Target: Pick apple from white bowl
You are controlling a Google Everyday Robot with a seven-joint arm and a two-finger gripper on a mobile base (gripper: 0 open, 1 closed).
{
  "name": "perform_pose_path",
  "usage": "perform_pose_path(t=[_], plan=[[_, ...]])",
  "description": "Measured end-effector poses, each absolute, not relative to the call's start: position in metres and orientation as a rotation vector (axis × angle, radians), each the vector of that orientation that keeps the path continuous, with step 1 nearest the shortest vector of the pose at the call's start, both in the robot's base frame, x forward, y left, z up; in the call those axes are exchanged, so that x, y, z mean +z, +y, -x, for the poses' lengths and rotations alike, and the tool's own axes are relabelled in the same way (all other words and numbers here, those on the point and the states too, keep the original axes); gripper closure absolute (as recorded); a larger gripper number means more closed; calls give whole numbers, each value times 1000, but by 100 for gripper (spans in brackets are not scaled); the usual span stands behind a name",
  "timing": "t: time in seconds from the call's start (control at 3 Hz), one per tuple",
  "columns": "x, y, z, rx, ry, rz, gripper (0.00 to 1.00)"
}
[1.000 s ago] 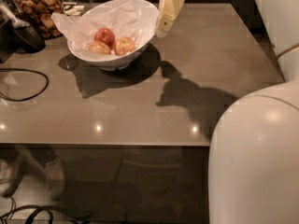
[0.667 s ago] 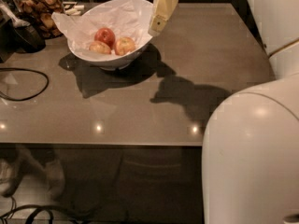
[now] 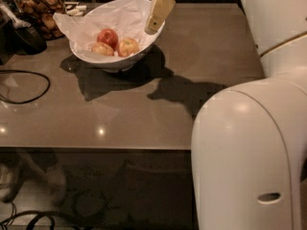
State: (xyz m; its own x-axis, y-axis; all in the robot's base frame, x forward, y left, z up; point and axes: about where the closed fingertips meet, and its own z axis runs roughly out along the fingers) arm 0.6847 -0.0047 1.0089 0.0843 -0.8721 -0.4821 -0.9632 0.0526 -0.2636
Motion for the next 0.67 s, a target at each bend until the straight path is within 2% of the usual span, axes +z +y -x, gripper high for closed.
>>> perform_pose_path(t=[0.33, 0.67], plan=[[1007, 3, -691, 246, 1788, 1843, 39], [1006, 8, -695, 257, 1777, 1843, 39]])
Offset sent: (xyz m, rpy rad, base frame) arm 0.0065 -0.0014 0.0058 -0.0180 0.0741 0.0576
